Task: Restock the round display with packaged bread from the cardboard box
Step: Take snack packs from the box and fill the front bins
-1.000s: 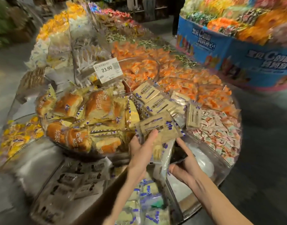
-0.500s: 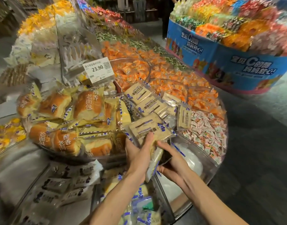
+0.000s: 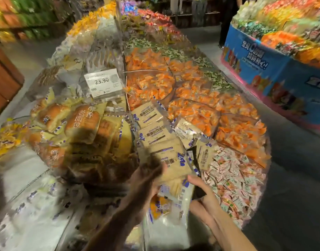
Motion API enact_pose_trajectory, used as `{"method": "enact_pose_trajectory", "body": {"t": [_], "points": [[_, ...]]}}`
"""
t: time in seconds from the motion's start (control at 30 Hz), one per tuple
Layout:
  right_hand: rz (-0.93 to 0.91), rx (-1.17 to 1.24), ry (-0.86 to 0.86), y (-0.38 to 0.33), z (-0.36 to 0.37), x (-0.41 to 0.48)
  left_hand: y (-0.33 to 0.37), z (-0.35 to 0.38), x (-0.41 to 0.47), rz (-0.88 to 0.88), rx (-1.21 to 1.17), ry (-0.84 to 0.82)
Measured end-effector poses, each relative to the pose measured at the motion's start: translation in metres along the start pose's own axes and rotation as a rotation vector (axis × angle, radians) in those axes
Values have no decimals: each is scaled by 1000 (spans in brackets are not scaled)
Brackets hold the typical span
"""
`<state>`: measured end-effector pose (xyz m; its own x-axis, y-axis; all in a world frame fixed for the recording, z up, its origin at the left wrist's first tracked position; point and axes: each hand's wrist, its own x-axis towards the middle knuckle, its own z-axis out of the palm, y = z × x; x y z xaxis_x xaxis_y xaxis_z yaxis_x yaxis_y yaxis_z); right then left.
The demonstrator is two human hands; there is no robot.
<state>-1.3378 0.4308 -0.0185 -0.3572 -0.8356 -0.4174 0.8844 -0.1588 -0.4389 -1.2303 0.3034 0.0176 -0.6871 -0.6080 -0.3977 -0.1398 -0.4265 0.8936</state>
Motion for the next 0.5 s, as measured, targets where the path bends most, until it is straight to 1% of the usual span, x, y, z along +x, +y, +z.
{"method": "enact_pose_trajectory", "body": {"t": [0.1,0.2,0.27,0.33,0.43,0.5], "points": [[20,77,-38,-35,-18,-1,9,35,0,-18,-141,-16],[48,47,-68,-64,-22,0,18,56,-1,17,-205,41],[69,27,-129,-78,-18,-2,22,61,-3,64,-200,68],[70,59,-165,-88,-16,-5,27,63,-5,95,-201,80],[27,106,-161,-101,-18,-10,43,61,-6,147,-151,83],[0,98,-148,-109,-21,-13,62,53,-2,239,-44,112]]}}
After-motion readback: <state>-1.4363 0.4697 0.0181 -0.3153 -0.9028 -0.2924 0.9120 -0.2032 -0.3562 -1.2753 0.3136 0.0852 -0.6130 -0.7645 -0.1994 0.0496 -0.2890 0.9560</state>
